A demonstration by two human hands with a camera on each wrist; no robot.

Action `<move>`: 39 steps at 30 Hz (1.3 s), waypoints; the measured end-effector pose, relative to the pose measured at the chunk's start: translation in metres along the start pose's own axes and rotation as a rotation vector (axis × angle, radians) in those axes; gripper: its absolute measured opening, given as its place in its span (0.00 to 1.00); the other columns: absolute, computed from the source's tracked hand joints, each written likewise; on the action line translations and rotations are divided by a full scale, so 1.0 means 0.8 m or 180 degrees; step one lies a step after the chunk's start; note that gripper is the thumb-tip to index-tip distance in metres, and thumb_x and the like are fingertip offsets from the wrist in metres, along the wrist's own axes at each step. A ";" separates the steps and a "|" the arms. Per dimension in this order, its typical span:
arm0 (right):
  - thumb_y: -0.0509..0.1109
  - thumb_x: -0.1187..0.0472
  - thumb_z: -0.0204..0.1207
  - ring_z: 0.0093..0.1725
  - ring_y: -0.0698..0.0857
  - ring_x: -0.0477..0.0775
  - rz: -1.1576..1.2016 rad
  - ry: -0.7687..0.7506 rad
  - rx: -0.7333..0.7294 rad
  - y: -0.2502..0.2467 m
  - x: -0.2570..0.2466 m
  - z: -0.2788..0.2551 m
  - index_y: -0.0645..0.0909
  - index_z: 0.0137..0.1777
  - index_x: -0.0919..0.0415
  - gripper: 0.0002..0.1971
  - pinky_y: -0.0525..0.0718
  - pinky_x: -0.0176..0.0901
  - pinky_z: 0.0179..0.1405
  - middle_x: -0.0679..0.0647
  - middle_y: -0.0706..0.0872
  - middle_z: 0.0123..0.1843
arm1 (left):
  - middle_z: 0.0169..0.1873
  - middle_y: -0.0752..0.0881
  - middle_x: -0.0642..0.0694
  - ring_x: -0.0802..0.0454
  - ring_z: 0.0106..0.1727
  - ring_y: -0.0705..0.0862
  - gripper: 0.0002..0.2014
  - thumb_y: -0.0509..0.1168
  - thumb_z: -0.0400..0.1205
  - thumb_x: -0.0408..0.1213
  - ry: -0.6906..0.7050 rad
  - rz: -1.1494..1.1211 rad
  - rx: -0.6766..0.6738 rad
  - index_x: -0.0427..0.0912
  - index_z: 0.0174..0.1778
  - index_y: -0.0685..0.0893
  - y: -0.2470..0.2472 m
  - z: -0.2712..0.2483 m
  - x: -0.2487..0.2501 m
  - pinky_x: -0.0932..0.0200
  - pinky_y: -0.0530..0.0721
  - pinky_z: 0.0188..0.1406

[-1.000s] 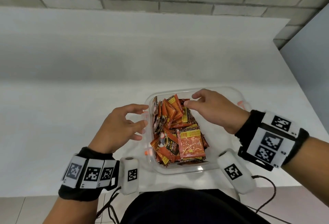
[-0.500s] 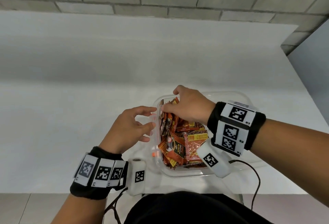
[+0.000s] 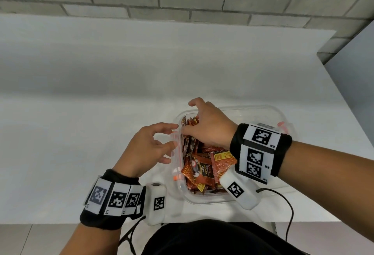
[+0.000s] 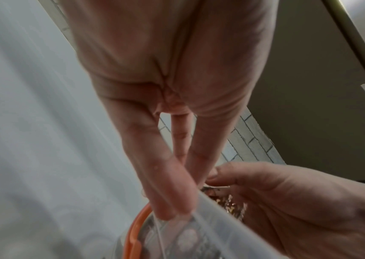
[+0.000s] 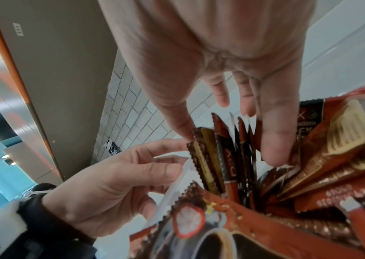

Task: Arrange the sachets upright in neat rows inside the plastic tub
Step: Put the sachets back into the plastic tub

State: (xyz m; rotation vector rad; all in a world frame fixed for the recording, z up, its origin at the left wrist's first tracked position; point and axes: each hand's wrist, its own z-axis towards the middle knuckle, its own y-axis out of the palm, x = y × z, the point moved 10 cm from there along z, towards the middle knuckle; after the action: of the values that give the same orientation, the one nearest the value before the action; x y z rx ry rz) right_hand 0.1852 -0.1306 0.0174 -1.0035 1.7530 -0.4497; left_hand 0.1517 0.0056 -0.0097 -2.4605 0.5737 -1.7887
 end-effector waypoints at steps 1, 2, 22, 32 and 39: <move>0.75 0.46 0.71 0.60 0.76 0.51 -0.0009 -0.0037 -0.0035 0.003 -0.002 0.000 0.58 0.79 0.50 0.40 0.75 0.39 0.52 0.55 0.70 0.70 | 0.55 0.82 0.54 0.49 0.35 0.89 0.17 0.71 0.78 0.31 0.0007 0.0006 0.0000 0.52 0.61 0.84 0.000 0.000 0.000 0.60 0.89 0.32; 0.76 0.44 0.70 0.65 0.75 0.53 -0.0013 -0.0069 -0.0066 0.007 -0.003 -0.001 0.56 0.80 0.50 0.42 0.73 0.39 0.54 0.56 0.70 0.72 | 0.55 0.82 0.54 0.49 0.35 0.89 0.17 0.71 0.78 0.31 0.0012 0.0008 -0.0001 0.52 0.61 0.84 0.000 0.000 0.000 0.60 0.89 0.32; 0.71 0.71 0.72 0.48 0.82 0.52 0.1183 0.0152 0.0110 -0.004 0.025 -0.009 0.59 0.81 0.48 0.40 0.82 0.40 0.41 0.56 0.74 0.68 | 0.56 0.83 0.53 0.49 0.38 0.89 0.17 0.71 0.78 0.31 0.0020 -0.0015 -0.0008 0.52 0.61 0.85 -0.001 0.000 -0.001 0.55 0.90 0.34; 0.67 0.79 0.72 0.46 0.85 0.55 0.2731 0.0129 0.0066 -0.035 0.047 -0.019 0.66 0.77 0.47 0.37 0.83 0.39 0.30 0.53 0.78 0.59 | 0.53 0.84 0.57 0.55 0.45 0.85 0.12 0.68 0.80 0.45 0.0334 0.0414 0.0396 0.61 0.59 0.83 -0.026 0.001 0.025 0.68 0.80 0.29; 0.64 0.83 0.71 0.52 0.85 0.55 0.3308 -0.0735 0.0130 -0.088 0.010 -0.041 0.67 0.75 0.46 0.39 0.86 0.50 0.44 0.56 0.80 0.59 | 0.57 0.86 0.43 0.45 0.54 0.88 0.27 0.62 0.76 0.60 0.0259 -0.1397 -0.0368 0.49 0.67 0.79 0.031 0.008 0.090 0.48 0.89 0.40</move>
State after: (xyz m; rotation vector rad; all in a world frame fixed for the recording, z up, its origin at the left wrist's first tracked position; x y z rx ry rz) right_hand 0.1839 -0.1834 0.0754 -0.0207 1.7793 0.2846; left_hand 0.1703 -0.0414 0.0471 -2.7703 0.1456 -2.0598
